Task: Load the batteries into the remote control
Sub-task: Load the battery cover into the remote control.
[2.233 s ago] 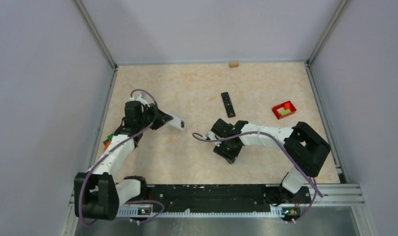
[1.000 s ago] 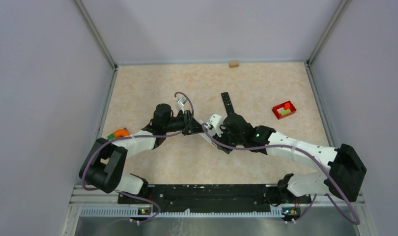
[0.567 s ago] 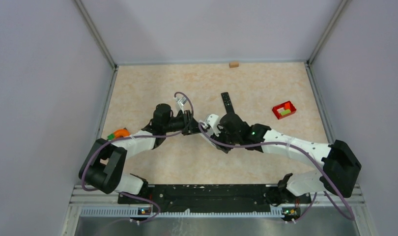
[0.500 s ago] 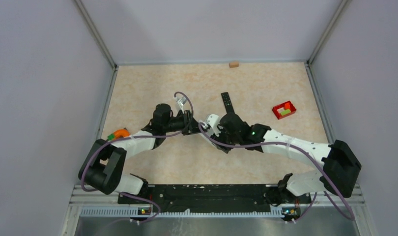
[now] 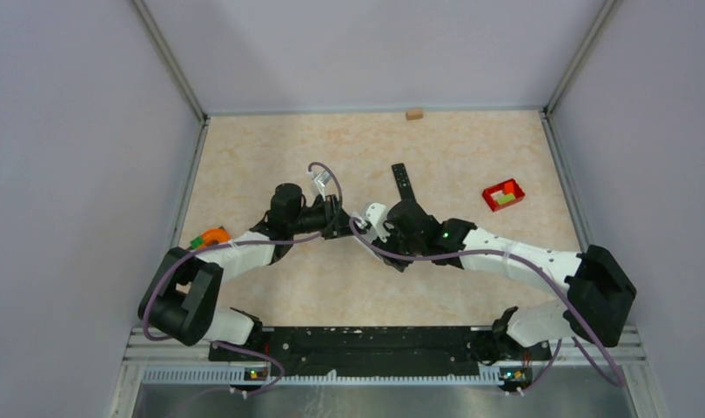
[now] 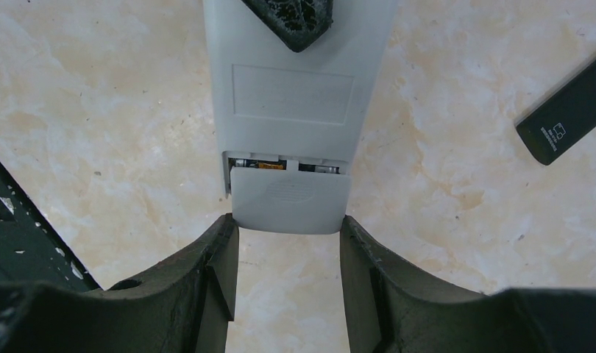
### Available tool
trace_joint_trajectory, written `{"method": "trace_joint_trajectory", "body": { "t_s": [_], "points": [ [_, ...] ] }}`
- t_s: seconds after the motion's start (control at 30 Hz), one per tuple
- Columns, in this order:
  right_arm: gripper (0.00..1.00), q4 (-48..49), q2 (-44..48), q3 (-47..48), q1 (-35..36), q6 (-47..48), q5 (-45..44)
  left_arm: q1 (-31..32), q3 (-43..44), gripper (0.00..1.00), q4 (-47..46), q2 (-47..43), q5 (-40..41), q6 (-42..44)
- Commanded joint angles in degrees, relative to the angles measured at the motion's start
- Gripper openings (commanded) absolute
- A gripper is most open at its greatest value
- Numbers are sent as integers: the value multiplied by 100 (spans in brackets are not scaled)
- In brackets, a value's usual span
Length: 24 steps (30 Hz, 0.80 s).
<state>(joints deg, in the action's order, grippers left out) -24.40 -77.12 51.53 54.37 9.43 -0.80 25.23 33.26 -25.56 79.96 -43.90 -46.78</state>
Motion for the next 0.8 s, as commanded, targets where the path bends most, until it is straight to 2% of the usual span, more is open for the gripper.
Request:
{"method": "trace_joint_trajectory", "body": {
  "t_s": [0.0, 0.37, 0.77],
  "points": [
    [40, 121, -75, 360, 74, 66, 59, 21, 146, 0, -258, -184, -126, 87],
    [40, 141, -214, 496, 71, 120, 62, 25, 227, 0, -173, -156, -154, 152],
    [40, 50, -356, 545, 66, 180, 462, 25, 249, 0, -151, -206, -92, 160]
  ]
}}
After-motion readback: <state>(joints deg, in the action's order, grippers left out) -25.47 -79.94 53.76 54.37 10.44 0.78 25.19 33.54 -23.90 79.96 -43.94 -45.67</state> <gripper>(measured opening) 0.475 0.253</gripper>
